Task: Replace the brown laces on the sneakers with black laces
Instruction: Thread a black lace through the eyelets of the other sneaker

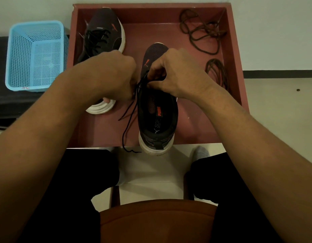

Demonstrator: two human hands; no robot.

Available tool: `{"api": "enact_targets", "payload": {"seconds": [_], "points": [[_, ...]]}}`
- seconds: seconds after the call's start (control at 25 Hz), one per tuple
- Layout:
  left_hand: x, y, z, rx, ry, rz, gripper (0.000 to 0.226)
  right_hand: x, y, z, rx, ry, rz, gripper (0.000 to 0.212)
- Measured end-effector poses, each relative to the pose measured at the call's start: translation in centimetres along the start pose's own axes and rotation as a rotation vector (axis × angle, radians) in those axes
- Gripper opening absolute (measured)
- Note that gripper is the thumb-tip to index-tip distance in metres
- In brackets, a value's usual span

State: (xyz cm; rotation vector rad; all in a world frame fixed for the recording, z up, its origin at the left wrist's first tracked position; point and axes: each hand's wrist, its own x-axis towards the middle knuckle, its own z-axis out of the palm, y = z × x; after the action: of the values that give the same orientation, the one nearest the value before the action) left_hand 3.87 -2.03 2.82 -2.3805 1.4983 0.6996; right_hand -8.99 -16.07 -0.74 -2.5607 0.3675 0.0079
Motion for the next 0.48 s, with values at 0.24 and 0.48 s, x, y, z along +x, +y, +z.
{"api": "enact_targets", "payload": {"seconds": [0.24, 0.48], "points": [[0.19, -0.03, -0.13, -0.098, 0.286, 0.076, 0.011, 0.04, -0.02, 0.1, -0.006, 0.009, 0.006, 0.023], [-0.44, 0.3, 0.58, 0.074, -0.252, 0.05, 0.017, 0.13, 0.15, 0.1, 0.02, 0.001, 0.023, 0.022]]}}
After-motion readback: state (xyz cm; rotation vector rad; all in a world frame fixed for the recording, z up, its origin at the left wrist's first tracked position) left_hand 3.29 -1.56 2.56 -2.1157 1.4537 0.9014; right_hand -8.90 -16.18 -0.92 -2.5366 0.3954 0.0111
